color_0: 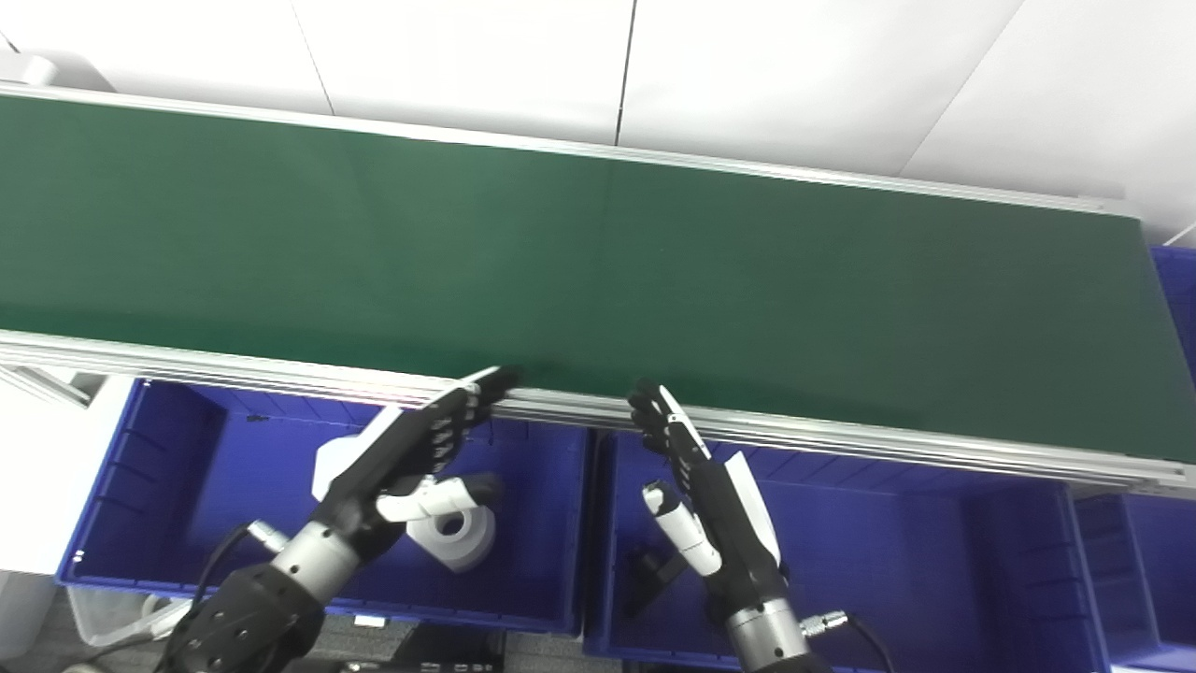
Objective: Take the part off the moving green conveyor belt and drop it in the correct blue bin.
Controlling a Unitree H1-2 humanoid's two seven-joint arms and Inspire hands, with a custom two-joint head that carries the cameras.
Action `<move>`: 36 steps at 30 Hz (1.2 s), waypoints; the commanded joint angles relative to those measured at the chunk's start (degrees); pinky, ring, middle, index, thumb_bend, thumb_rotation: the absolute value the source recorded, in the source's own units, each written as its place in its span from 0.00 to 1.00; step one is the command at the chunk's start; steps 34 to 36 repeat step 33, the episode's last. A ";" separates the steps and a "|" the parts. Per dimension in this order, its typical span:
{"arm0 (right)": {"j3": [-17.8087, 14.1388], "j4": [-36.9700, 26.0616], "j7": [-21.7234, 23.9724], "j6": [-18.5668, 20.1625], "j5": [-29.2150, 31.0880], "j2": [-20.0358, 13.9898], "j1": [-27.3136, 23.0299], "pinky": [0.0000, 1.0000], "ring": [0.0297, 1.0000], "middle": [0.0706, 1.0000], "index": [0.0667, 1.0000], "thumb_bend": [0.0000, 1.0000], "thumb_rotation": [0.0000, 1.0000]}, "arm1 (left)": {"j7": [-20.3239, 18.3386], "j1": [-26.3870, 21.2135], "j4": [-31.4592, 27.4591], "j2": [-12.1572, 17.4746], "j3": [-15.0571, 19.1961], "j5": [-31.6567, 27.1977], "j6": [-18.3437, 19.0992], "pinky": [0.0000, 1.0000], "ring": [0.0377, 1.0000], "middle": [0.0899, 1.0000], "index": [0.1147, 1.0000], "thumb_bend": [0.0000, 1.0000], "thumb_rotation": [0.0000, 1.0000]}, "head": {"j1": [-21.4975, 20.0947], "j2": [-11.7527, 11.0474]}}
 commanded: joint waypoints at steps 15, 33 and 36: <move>2.73 0.38 -0.50 0.80 -0.52 2.50 -0.38 0.86 0.90 0.91 0.96 0.87 1.00 | 1.18 0.64 0.04 0.51 -1.49 0.93 -6.16 0.95 0.94 0.91 0.86 0.77 0.59 | 1.81 -0.64; 0.76 1.28 -8.02 -5.92 -3.45 0.73 2.49 0.88 0.92 0.93 0.92 0.84 1.00 | 6.91 7.33 -4.45 -5.29 -0.70 -0.38 -10.73 0.96 0.96 0.94 0.90 0.70 0.71 | 5.18 -2.11; 0.76 1.28 -8.02 -5.92 -3.45 0.73 2.49 0.88 0.92 0.93 0.92 0.84 1.00 | 6.91 7.33 -4.45 -5.29 -0.70 -0.38 -10.73 0.96 0.96 0.94 0.90 0.70 0.71 | 5.18 -2.11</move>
